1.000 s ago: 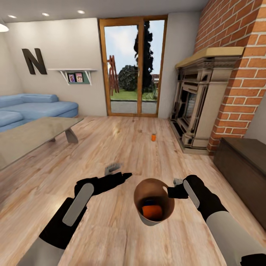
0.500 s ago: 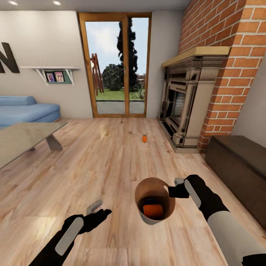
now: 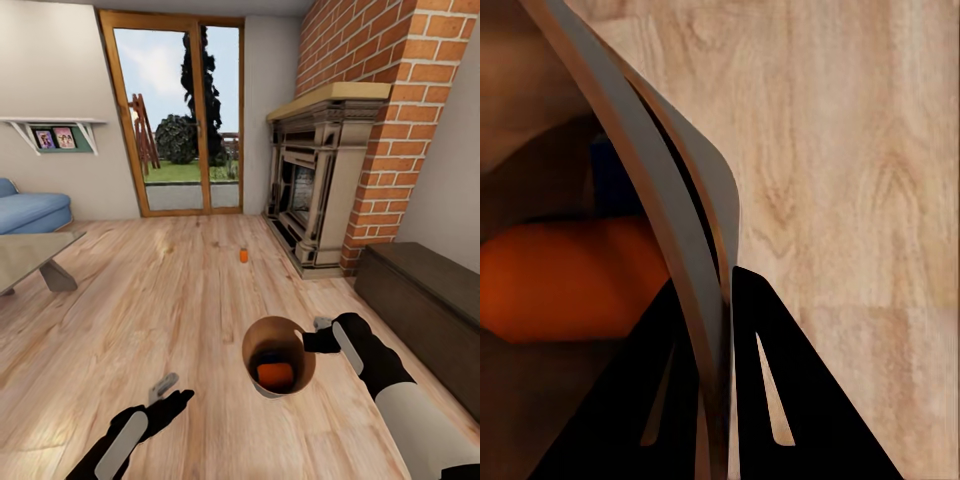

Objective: Put the three can of soda from the living room inside the tash can in the kitchen.

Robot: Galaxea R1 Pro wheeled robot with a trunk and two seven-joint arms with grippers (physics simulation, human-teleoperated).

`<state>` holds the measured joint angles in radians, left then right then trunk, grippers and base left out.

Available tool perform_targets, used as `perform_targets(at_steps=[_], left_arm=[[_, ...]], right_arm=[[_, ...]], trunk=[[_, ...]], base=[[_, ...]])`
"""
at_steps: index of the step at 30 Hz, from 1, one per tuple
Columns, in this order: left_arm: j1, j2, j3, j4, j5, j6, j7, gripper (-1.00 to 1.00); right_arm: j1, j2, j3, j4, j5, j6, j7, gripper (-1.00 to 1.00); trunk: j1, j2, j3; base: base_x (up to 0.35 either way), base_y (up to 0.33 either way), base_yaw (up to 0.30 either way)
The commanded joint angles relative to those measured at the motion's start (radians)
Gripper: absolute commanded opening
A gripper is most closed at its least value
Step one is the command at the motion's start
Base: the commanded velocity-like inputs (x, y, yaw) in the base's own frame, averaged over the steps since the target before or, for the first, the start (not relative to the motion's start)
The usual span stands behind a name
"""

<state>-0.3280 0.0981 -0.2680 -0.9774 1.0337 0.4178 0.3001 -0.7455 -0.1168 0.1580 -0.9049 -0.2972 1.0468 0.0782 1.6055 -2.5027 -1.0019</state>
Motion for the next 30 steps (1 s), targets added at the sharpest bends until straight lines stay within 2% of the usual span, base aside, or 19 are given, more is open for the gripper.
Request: perform_targets(at_steps=[1, 6, 18, 26, 30], left_arm=[[0.003, 0.000, 0.000, 0.000, 0.000, -0.007, 0.000, 1.00], [0.013, -0.007, -0.004, -0.002, 0.000, -0.037, -0.002, 1.00], [0.014, -0.011, -0.007, 0.007, -0.001, -0.039, -0.001, 1.00], [0.014, -0.011, -0.007, 0.008, -0.001, -0.040, -0.001, 1.00], [0.014, -0.012, -0.007, 0.008, -0.001, -0.040, -0.002, 1.00]], right_arm=[[0.000, 0.001, 0.000, -0.001, -0.042, 0.000, 0.005, -1.00], [0.001, 0.001, 0.000, -0.034, -0.042, 0.000, 0.006, -1.00], [0.002, 0.000, 0.002, -0.070, -0.042, 0.000, 0.009, -1.00], [0.005, 0.000, 0.003, -0.071, -0.044, 0.000, 0.009, -1.00], [0.042, -0.013, -0.004, -0.071, -0.044, 0.000, 0.009, -1.00]], trunk=[[0.000, 0.000, 0.000], [0.000, 0.000, 0.000], [0.000, 0.000, 0.000], [0.000, 0.000, 0.000], [0.000, 0.000, 0.000]], base=[[0.339, 0.050, -0.048], [0.330, 0.087, -0.015], [0.292, 0.242, -0.091], [0.289, 0.248, -0.232], [0.289, 0.248, -0.286]])
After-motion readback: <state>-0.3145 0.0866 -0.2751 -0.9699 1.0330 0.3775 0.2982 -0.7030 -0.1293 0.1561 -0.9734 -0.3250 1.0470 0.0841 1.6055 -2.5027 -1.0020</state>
